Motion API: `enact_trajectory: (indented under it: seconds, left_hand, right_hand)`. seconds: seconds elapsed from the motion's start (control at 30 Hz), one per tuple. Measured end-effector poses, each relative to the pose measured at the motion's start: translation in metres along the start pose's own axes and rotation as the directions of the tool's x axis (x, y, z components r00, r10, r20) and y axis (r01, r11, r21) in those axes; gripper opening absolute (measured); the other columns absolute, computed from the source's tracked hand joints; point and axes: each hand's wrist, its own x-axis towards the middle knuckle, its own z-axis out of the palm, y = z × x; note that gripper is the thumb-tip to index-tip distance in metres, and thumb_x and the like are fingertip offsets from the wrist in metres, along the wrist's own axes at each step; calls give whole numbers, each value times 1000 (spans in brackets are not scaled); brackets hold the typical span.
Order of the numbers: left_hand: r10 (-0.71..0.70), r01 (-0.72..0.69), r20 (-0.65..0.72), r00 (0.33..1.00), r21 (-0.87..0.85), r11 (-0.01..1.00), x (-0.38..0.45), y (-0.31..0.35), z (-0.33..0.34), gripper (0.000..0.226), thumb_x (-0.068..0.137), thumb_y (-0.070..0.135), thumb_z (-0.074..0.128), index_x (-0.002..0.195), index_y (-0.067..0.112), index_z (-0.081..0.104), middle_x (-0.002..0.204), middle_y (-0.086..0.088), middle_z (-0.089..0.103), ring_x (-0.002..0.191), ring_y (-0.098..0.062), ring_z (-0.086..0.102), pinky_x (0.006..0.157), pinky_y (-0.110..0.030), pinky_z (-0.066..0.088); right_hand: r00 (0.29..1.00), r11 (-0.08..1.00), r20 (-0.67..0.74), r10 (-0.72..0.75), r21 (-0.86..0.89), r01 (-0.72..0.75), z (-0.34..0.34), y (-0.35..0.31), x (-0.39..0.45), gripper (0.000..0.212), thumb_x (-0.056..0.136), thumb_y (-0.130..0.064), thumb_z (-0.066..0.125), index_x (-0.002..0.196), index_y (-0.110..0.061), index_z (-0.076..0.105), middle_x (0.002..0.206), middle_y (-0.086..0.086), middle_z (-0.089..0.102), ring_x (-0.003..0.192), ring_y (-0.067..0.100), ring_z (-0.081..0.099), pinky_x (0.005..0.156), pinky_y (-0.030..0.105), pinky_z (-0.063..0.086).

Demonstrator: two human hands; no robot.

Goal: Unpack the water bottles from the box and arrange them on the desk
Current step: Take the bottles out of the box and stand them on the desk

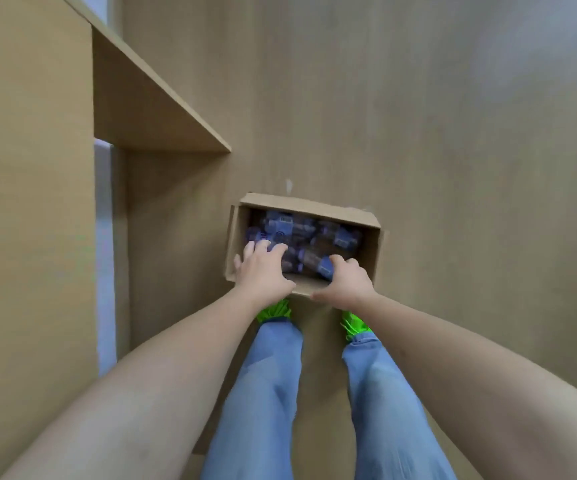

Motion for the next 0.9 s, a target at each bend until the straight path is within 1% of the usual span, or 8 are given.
enact_trajectory:
  seconds: [0.1, 0.2, 0.27, 0.33, 0.47, 0.6, 0.8, 0.9]
  left_hand:
    - [-18, 17, 25, 1000, 31, 999, 50, -25, 57, 77, 69, 47, 72, 138, 35, 40, 150, -2, 33, 143, -28, 18, 113, -55, 24]
    - [-64, 64, 27, 998, 18, 998, 97, -50, 111, 78, 70, 47, 72, 140, 34, 40, 152, -4, 31, 144, -28, 17, 114, -54, 23]
    - [-88, 88, 9, 996, 10, 996, 127, -64, 140, 80, 68, 46, 73, 140, 33, 40, 152, -4, 32, 143, -28, 18, 114, -53, 24]
    - [-81, 82, -23, 996, 21, 996, 155, -75, 162, 80, 67, 45, 73, 139, 30, 42, 150, -5, 34, 142, -29, 21, 113, -53, 25]
    - [-73, 76, -92, 993, 34, 997, 196, -90, 187, 82, 65, 44, 76, 137, 21, 44, 143, -9, 39, 136, -32, 29, 111, -50, 30]
    - [-18, 33, -167, 986, 87, 996, 226, -101, 201, 86, 64, 33, 79, 138, 11, 40, 144, -12, 36, 137, -34, 28, 115, -46, 26]
    - [120, -61, -192, 974, 287, 956, 247, -115, 220, 92, 67, 21, 75, 144, -1, 28, 147, -20, 33, 143, -35, 22, 120, -45, 15]
    - [152, -86, -185, 971, 325, 942, 247, -124, 223, 96, 69, 22, 77, 146, 0, 24, 152, -20, 28, 146, -33, 16, 121, -46, 9]
  right_hand:
    - [999, 1000, 26, 18, -22, -18, 45, 16, 67, 85, 66, -52, 79, 134, -20, 41, 123, 11, 46, 116, 32, 49, 93, 41, 48]
    - [998, 997, 53, 45, -62, -42, 86, 38, 130, 80, 65, -51, 78, 130, -20, 43, 122, 10, 46, 114, 32, 49, 91, 42, 49]
    - [997, 994, 45, 55, -94, -50, 108, 53, 168, 77, 64, -54, 77, 124, -19, 44, 120, 11, 46, 113, 33, 50, 89, 42, 50]
    - [999, 988, 4, 54, -146, -52, 127, 67, 200, 80, 63, -57, 79, 123, -17, 46, 122, 12, 48, 114, 34, 50, 91, 43, 49]
    - [997, 968, -79, 8, -250, -27, 153, 83, 246, 86, 66, -54, 80, 132, -14, 41, 122, 16, 48, 115, 37, 48, 92, 45, 45]
    - [992, 941, -115, -48, -339, 6, 174, 79, 279, 86, 68, -48, 79, 134, -13, 38, 124, 16, 46, 116, 37, 45, 93, 48, 42]
    - [991, 954, -134, -6, -299, -34, 187, 68, 313, 68, 75, -22, 71, 133, -10, 37, 131, 18, 47, 121, 38, 43, 100, 54, 38]
    - [992, 956, -123, -4, -293, -32, 187, 69, 320, 67, 77, -22, 71, 133, -12, 36, 132, 18, 47, 123, 39, 43, 100, 53, 38]
